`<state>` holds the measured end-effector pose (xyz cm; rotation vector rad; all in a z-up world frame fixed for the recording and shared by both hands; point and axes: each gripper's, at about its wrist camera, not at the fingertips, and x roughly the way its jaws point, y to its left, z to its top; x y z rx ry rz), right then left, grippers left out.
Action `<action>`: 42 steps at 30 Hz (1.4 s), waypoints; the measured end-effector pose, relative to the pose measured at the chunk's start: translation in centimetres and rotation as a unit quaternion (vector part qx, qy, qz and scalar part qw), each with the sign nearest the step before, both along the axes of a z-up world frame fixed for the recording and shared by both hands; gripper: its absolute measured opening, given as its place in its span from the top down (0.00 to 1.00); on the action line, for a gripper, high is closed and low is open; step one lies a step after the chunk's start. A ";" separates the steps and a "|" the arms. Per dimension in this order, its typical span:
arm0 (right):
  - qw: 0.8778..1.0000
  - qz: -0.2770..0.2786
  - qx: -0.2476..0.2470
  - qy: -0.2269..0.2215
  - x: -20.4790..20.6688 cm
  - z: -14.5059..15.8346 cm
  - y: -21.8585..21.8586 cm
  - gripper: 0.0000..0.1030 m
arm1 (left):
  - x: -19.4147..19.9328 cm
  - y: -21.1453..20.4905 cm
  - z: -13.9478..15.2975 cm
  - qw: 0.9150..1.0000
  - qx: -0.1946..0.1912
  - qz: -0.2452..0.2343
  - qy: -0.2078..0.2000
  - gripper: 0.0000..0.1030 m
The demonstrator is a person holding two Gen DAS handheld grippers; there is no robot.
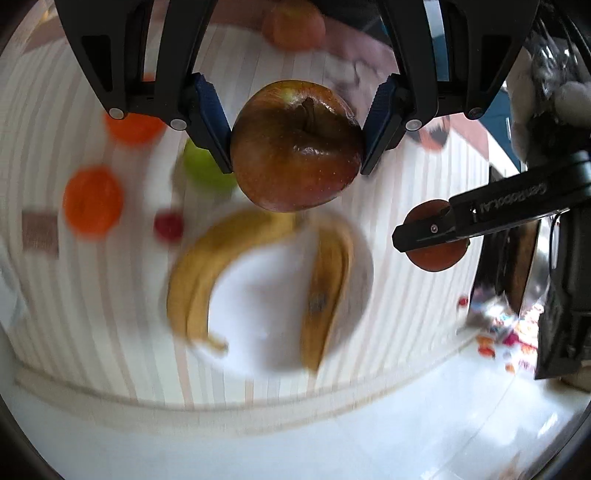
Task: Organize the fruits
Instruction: 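Lower the red apple onto the plate and open the right gripper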
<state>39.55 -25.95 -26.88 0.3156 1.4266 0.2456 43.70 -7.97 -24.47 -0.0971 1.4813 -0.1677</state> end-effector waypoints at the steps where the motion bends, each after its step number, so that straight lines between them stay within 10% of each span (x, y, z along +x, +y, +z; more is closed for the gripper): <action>1: 1.000 -0.001 -0.005 -0.004 1.8 0.0 -0.5 0.34 | 1.2 -0.2 -0.2 1.000 0.005 -0.001 -0.001 0.50; 12: 0.998 0.024 -0.047 0.035 16.5 -6.3 -0.5 0.33 | 10.3 -0.5 -6.9 0.997 0.002 0.009 0.083 0.50; 28: 0.993 0.073 -0.073 0.065 17.7 -10.1 1.7 0.32 | 11.7 0.1 -8.7 0.992 -0.021 0.031 0.121 0.48; 33: 0.992 0.074 -0.073 0.071 17.8 -10.0 2.2 0.28 | 11.7 0.6 -9.3 0.988 -0.048 0.038 0.139 0.32; 42: 0.996 0.046 -0.041 0.064 17.3 -8.6 0.6 0.23 | 12.2 3.7 -5.4 0.996 -0.029 0.063 0.064 0.31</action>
